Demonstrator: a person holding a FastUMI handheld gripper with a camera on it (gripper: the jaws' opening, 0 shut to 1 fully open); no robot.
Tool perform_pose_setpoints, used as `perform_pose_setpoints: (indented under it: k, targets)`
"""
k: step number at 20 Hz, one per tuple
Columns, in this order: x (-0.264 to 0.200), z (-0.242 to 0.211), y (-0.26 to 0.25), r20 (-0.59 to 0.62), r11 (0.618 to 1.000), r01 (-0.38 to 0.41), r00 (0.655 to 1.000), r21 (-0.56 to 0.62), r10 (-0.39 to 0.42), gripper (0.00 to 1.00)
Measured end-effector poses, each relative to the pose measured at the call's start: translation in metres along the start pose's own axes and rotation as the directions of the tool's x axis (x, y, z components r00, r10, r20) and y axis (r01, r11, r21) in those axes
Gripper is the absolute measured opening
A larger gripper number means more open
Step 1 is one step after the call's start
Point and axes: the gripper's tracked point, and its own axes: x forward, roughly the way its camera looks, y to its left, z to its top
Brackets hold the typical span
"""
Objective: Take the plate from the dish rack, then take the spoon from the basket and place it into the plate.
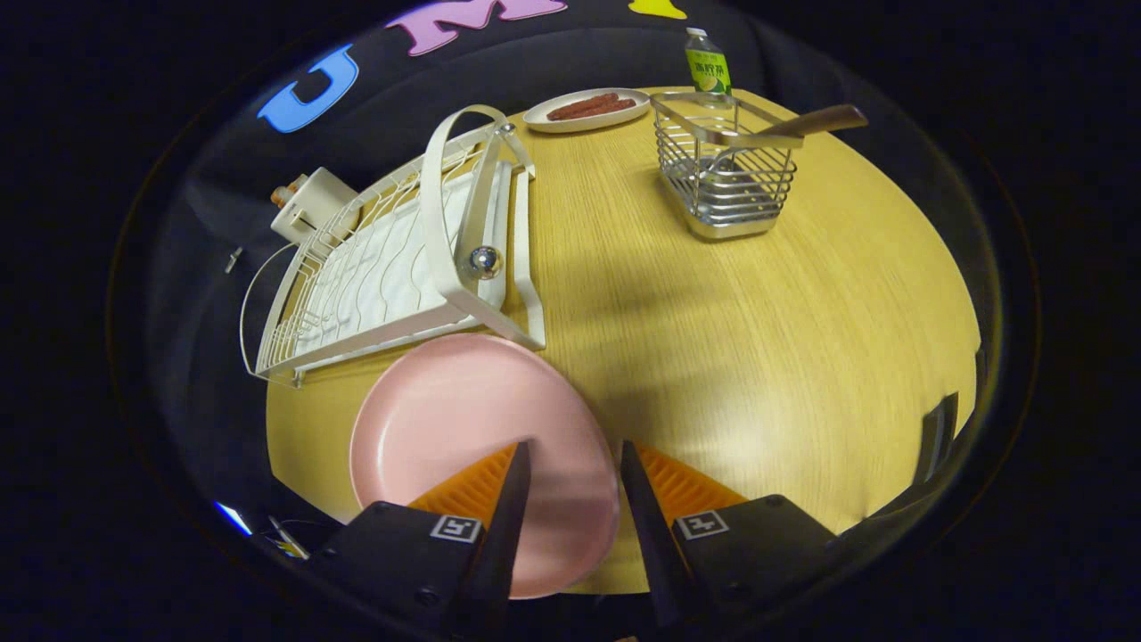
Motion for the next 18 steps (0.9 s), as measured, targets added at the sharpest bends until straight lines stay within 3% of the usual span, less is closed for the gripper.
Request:
perform_pose_setpoints:
  k: [1, 2, 4, 11, 18]
  targets:
    - [-0.002, 0.005, -0.006, 0.021, 0.999, 0.027, 0.999, -0.028, -0.026, 0.72]
    - [-0.004, 0.011, -0.011, 0.048, 0.997, 0.046, 0.998, -0.054, -0.044, 0.93]
    - [-0.016, 0.025, -0.02, 0.101, 0.992, 0.088, 0.992, -0.093, -0.078, 0.98]
    - [-0.082, 0.09, -0.03, 0.33, 0.976, 0.153, 0.939, -0.154, -0.095, 0.99]
    - [-0.146, 0.152, -0.061, 0.45, 0.976, 0.182, 0.886, -0.123, -0.108, 0.99]
